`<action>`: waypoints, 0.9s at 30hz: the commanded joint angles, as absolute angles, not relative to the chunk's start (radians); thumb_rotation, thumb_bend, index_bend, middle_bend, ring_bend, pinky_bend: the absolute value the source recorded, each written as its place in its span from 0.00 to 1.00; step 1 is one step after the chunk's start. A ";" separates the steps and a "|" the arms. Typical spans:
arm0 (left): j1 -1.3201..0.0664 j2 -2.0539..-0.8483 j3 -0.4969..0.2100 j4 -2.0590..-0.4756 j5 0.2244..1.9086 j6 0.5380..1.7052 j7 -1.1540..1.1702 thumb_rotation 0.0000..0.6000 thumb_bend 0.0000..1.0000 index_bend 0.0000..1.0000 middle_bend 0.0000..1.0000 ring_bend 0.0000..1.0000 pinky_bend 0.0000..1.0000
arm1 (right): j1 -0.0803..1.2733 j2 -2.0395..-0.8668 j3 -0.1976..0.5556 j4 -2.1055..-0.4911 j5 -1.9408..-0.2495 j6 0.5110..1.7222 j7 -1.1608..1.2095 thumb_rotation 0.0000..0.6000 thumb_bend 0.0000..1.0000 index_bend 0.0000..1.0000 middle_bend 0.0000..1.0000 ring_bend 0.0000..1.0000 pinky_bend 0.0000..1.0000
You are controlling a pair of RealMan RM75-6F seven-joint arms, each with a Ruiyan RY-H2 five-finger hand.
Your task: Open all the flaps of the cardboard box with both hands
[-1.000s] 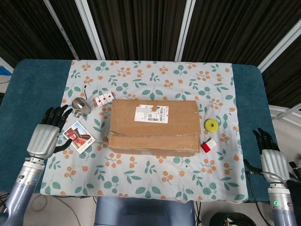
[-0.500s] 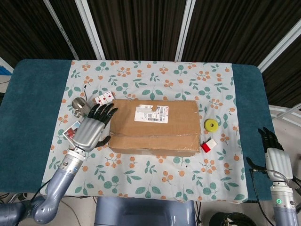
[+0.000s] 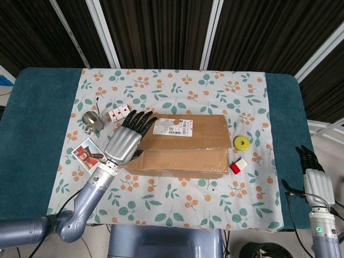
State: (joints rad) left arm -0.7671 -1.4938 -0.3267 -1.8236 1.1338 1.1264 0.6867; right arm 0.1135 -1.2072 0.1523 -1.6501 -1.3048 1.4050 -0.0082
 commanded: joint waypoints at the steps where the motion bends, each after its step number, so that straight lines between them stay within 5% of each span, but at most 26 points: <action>1: -0.796 -1.492 -0.361 -1.807 1.145 1.137 0.677 1.00 0.40 0.00 0.00 0.00 0.00 | 0.113 -1.207 0.153 -1.650 -1.303 1.404 -0.007 1.00 0.30 0.00 0.00 0.00 0.22; 8: -0.897 -1.479 -0.436 -1.674 1.080 1.084 0.709 1.00 0.40 0.00 0.00 0.00 0.00 | 0.114 -1.206 0.156 -1.654 -1.291 1.398 -0.004 1.00 0.30 0.00 0.00 0.00 0.22; 27: -1.144 -1.616 -0.497 -1.165 0.995 0.967 0.680 1.00 0.40 0.00 0.00 0.00 0.00 | 0.114 -1.205 0.162 -1.663 -1.262 1.386 -0.008 1.00 0.30 0.00 0.00 0.00 0.22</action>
